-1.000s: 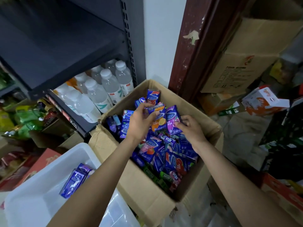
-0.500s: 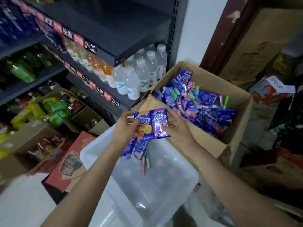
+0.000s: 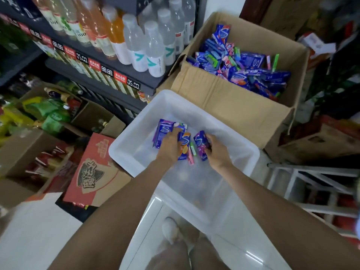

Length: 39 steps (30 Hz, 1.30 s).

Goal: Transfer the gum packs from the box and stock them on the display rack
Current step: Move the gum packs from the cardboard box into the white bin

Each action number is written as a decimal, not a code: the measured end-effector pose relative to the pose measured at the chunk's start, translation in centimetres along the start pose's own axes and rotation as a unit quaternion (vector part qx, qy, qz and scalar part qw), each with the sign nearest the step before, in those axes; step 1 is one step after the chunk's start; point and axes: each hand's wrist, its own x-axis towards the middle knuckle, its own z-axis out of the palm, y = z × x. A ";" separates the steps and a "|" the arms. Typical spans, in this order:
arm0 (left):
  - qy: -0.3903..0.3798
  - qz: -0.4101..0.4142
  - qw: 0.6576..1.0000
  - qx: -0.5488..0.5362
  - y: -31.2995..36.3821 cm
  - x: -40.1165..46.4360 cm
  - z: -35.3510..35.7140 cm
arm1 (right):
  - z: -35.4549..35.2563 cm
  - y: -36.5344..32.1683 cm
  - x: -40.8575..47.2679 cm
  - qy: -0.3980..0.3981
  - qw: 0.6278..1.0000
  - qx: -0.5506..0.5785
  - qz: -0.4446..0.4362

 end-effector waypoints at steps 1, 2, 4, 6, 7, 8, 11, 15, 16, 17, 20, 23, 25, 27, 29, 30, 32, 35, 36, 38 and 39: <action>-0.008 0.003 1.000 0.026 -0.2 0.2 0.2 | 0.2 0.3 0.0 0.000 1.000 -0.017 -0.003; -0.010 0.008 0.999 0.052 -0.4 0.3 0.4 | 0.4 0.5 0.0 -0.004 0.999 -0.038 -0.002; -0.015 0.018 0.996 0.089 -0.4 0.0 0.3 | 0.2 0.8 -0.1 -0.020 0.996 -0.091 0.005; -0.016 0.044 0.995 0.093 0.1 -0.4 -0.2 | -0.5 0.7 -0.2 -0.017 0.992 -0.128 -0.005; -0.009 0.053 0.996 0.072 0.7 -0.5 -0.5 | -1.2 0.5 -0.2 -0.006 0.992 -0.124 -0.022; 0.004 0.055 0.998 0.036 1.4 -0.5 -1.0 | -2.1 0.2 -0.3 0.011 0.993 -0.104 -0.046; 0.040 0.054 0.996 -0.055 4.8 0.0 -2.8 | -5.6 -1.1 -0.3 0.071 0.992 -0.011 -0.100; 0.056 0.107 0.987 -0.107 10.8 1.9 -5.1 | -12.7 -2.8 1.4 0.118 0.985 0.023 -0.125; 0.059 0.122 0.985 -0.109 12.5 2.6 -5.4 | -14.5 -3.0 2.3 0.127 0.984 0.021 -0.127; 0.070 0.135 0.983 -0.104 14.0 3.7 -5.6 | -16.4 -3.2 3.3 0.137 0.982 0.019 -0.129; 0.112 0.160 0.979 -0.067 18.7 7.6 -5.4 | -21.0 -3.0 7.7 0.153 0.981 0.013 -0.120; 0.102 0.151 0.983 0.008 21.9 13.0 -3.8 | -24.0 -2.3 13.5 0.129 0.985 -0.017 -0.110; 0.074 0.133 0.986 0.070 23.2 16.6 -2.3 | -25.2 -1.7 17.3 0.098 0.988 -0.046 -0.109; 0.056 0.104 0.986 0.116 24.3 19.5 -1.3 | -25.9 -1.1 20.8 0.063 0.988 -0.080 -0.113; 0.065 0.080 0.984 0.146 24.8 21.9 -0.4 | -26.0 -0.4 23.9 0.035 0.987 -0.105 -0.115; 0.075 0.061 0.983 0.157 24.9 23.0 0.0 | -25.8 0.0 25.4 0.022 0.987 -0.114 -0.115; 0.088 0.004 0.981 0.171 24.7 24.8 0.5 | -25.4 0.6 28.0 -0.011 0.985 -0.131 -0.113; 0.099 -0.061 0.978 0.174 23.8 26.8 0.9 | -24.4 1.5 31.1 -0.050 0.980 -0.163 -0.104; 0.103 -0.070 0.977 0.172 23.6 27.2 0.9 | -24.1 1.7 31.9 -0.058 0.977 -0.175 -0.104; 0.110 -0.074 0.976 0.172 23.1 27.8 1.0 | -23.5 2.2 33.0 -0.069 0.969 -0.212 -0.103; 0.119 -0.072 0.974 0.177 22.9 27.9 1.0 | -23.4 2.3 33.3 -0.067 0.964 -0.235 -0.100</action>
